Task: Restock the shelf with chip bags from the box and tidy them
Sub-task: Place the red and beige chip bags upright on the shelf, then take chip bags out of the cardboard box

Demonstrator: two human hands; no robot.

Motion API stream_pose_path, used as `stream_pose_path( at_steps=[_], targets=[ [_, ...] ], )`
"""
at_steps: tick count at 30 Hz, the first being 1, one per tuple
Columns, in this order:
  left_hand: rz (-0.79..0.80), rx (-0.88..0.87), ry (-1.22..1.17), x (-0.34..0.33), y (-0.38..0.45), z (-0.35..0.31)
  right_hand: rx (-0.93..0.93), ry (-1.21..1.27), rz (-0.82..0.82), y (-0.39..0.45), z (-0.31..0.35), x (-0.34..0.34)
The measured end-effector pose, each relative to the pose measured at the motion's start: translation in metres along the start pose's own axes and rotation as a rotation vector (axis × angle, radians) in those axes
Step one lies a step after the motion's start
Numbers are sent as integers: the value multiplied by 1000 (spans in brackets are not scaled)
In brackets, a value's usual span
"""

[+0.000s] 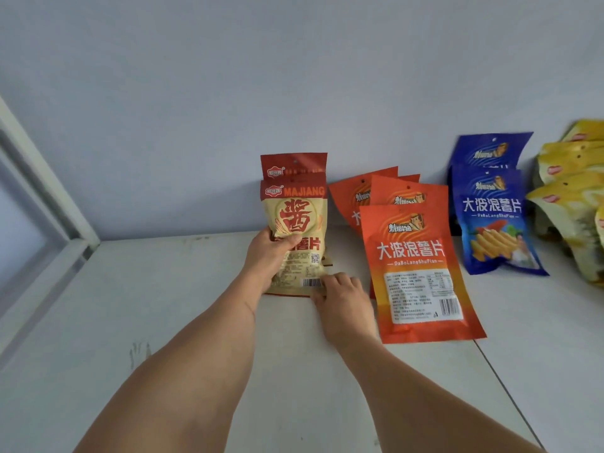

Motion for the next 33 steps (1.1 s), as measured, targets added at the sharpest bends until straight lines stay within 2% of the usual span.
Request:
stream_pose_path(
  at_steps=[7, 9, 13, 18, 20, 24, 28, 33],
  targets=[
    [-140, -17, 64, 3, 3, -3, -38, -32, -1, 10, -2, -3],
    [-231, -12, 143, 13, -4, 0, -32, -33, 6, 11, -1, -3],
    [-459, -63, 589, 38, -46, 10, -9, -34, 73, 10, 0, 2],
    [-608, -251, 1375, 50, -130, 34, 63, -23, 161, -9, 13, 17],
    [-625, -250, 1524, 49, -171, 47, 192, -126, 183, -29, 27, 24],
    [-722, -192, 1630, 46, -270, 76, 607, -276, 213, -97, 71, 32],
    [-783, -1, 1691, 38, -391, 123, 933, -278, 259, -192, 112, 40],
    [-797, 272, 1638, 24, -545, 196, 1235, -254, 249, -321, 151, 46]
  ],
)
Point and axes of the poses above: each hand's wrist, its own y-axis towards the middle knuckle, its own x-axis out of the back of the hand, z = x × y, the point moved 6 cm from there along y, towards the middle knuckle, and after that the axes turned 14 degrees about x, right-handed, at the moved point
